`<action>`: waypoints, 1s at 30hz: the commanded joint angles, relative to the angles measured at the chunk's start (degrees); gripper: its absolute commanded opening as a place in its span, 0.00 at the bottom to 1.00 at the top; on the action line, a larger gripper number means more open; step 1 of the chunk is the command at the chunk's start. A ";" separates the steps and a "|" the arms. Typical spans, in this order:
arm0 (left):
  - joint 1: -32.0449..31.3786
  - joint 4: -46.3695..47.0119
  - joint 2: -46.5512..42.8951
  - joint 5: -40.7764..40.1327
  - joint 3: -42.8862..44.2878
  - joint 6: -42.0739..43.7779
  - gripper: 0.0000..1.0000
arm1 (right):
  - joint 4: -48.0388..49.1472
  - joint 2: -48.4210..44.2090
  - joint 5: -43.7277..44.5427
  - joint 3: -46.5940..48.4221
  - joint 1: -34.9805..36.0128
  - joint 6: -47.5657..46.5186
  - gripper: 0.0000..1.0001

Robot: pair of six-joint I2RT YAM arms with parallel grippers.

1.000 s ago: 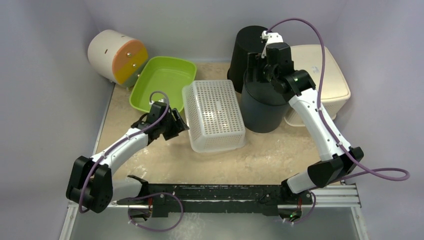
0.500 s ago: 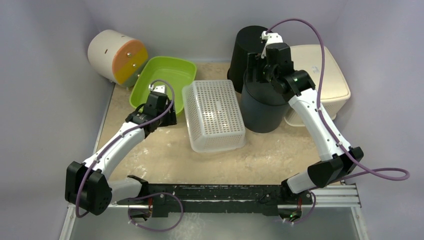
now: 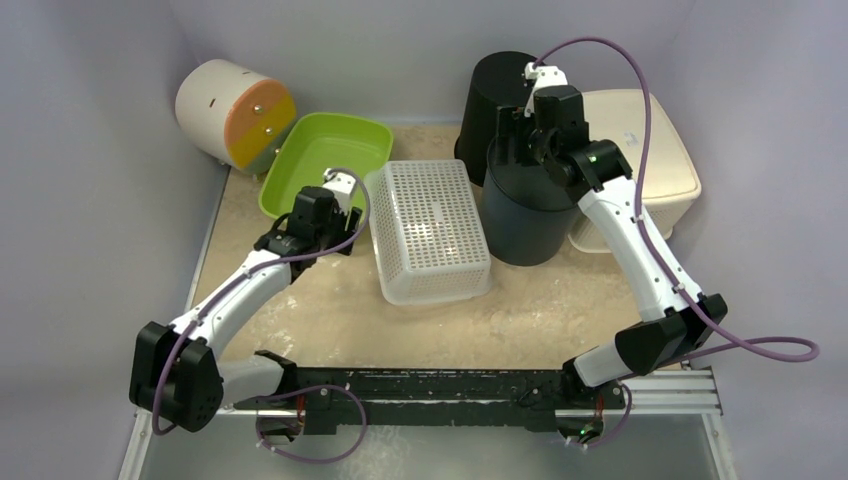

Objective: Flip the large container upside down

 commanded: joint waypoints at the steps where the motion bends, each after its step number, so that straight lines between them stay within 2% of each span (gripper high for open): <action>1: 0.07 6.10 0.65 5.90 -0.04 9.83 0.64 | 0.78 -1.28 0.44 1.79 -0.41 -1.11 0.85; 6: 0.81 6.05 4.60 8.59 -0.46 12.98 0.64 | 0.64 -0.90 0.68 1.80 -0.75 -1.27 0.85; 18: 1.08 12.46 12.72 4.84 1.83 13.83 0.65 | 0.41 0.77 0.65 2.80 -1.88 -2.25 0.85; 22: 1.06 7.25 14.54 6.34 7.49 14.80 0.64 | 0.84 1.16 0.64 2.64 -2.32 -2.48 0.85; 30: -0.87 -3.35 9.99 6.14 14.76 13.75 0.64 | 2.23 2.46 -0.11 2.12 -3.78 -2.69 0.85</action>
